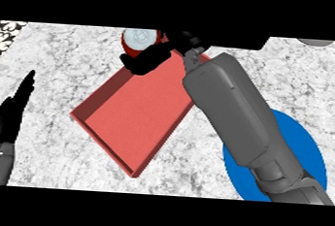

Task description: Pick the can from the plate and place it in the cardboard box

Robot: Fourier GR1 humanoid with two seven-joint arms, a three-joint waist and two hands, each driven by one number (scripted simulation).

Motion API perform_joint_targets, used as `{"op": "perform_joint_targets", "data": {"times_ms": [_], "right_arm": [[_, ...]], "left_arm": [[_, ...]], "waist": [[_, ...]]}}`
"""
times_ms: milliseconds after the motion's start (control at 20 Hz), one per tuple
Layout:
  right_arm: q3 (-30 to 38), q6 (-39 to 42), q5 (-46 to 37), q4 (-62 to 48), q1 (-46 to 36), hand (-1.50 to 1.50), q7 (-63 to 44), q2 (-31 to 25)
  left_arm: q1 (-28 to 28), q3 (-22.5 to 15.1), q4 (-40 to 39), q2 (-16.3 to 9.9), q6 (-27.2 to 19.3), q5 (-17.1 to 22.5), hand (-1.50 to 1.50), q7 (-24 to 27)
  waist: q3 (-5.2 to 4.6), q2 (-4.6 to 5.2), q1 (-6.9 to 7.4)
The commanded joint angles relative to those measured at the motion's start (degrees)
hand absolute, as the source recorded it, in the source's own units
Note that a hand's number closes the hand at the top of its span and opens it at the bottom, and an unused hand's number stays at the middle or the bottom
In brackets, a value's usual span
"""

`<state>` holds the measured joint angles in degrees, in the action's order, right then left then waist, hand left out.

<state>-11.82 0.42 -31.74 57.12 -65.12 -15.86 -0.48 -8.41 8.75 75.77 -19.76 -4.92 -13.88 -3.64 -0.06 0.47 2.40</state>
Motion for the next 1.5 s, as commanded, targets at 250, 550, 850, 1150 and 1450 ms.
{"op": "perform_joint_targets", "data": {"times_ms": [250, 550, 850, 1150, 1450], "right_arm": [[-9.6, -12.5, 6.9, -22.6, -9.6, 1.5, 3.4, 0.5], [-9.5, -14.9, 17.4, -28.2, -8.4, -1.5, 1.2, 0.5], [-10.7, -17.0, 21.8, -32.8, -8.0, -1.5, 9.6, 0.5], [-9.9, -24.4, 27.9, -29.4, -9.5, -1.5, 14.6, 0.5], [-1.9, -28.5, 34.4, -30.3, -9.9, -1.5, 21.8, 0.5]], "left_arm": [[-3.4, -1.6, -1.3, 1.4, -1.2, -2.3, 0.0, -1.0], [-2.2, -2.4, 0.8, 1.5, 0.5, -1.8, 0.0, -0.6], [-3.4, -1.4, 0.4, 1.1, 0.7, -1.2, 0.0, -1.4], [-2.4, -1.3, -2.3, 1.4, 0.3, -1.7, 0.0, 2.4], [-3.5, 0.4, -2.6, 1.0, -0.2, -1.1, 0.0, 0.1]], "waist": [[-0.05, 0.61, 1.67], [-0.04, 0.84, 3.58], [0.0, 1.11, 3.71], [-0.04, 0.99, 3.17], [0.03, 0.63, 1.12]]}}
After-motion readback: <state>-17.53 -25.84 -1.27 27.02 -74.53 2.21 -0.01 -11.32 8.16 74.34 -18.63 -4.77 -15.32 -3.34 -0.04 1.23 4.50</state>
